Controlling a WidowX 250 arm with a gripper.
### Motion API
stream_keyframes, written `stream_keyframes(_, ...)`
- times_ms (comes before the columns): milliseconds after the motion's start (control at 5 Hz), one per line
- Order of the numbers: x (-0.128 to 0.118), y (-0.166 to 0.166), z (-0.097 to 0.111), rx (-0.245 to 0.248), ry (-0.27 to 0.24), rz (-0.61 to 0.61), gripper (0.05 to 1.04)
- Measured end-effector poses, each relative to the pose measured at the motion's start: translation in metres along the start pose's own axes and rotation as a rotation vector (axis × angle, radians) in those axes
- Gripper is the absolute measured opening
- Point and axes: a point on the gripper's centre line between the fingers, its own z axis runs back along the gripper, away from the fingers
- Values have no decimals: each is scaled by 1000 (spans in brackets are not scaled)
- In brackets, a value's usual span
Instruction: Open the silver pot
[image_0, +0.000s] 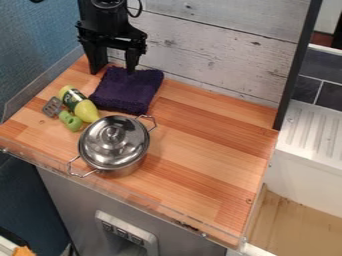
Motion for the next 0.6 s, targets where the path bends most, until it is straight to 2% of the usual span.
stream_keyframes(200,-5,-2,-12,-4,35,-1,1000)
stream_keyframes(400,-30,-3,-12,-4,82,3,1000)
stream_keyframes(600,-44,-1,12,-43,34,2,1000)
